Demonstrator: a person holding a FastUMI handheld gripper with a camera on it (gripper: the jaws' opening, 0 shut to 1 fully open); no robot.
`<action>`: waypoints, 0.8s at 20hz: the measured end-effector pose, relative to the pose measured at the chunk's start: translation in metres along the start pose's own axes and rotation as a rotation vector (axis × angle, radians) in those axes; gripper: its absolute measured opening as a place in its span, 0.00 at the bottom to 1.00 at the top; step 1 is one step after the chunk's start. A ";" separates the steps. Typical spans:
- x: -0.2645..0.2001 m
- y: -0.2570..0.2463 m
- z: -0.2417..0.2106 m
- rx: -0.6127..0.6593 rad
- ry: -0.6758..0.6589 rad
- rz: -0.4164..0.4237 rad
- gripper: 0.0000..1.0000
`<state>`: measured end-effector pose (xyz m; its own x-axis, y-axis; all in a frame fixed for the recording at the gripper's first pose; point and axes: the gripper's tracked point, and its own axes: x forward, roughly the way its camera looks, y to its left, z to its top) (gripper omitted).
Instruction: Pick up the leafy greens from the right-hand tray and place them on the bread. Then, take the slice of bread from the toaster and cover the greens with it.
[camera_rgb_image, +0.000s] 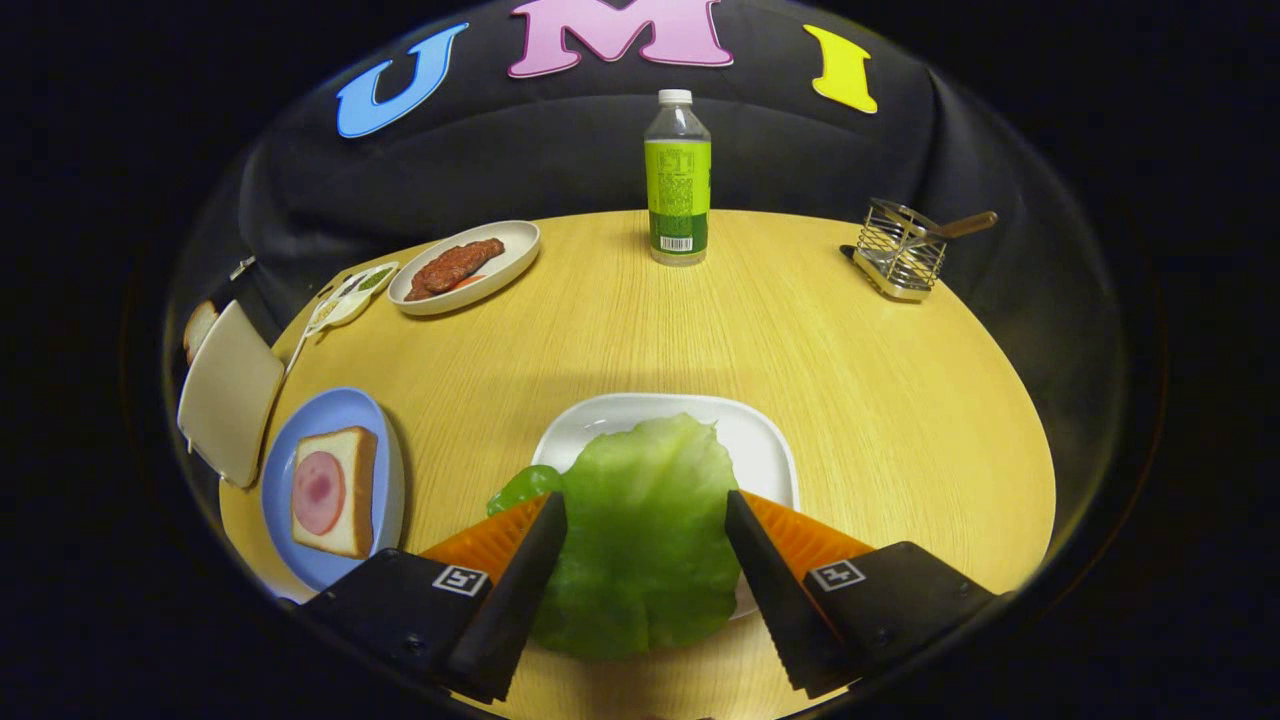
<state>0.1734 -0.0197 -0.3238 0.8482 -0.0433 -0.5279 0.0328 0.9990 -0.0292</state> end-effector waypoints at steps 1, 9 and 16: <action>0.002 -0.001 -0.004 -0.015 0.018 -0.009 1.00; -0.002 -0.004 -0.005 -0.021 0.048 0.008 0.46; -0.002 -0.003 -0.004 0.042 0.078 0.050 0.05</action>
<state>0.1697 -0.0231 -0.3258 0.8054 0.0083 -0.5927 0.0146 0.9993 0.0339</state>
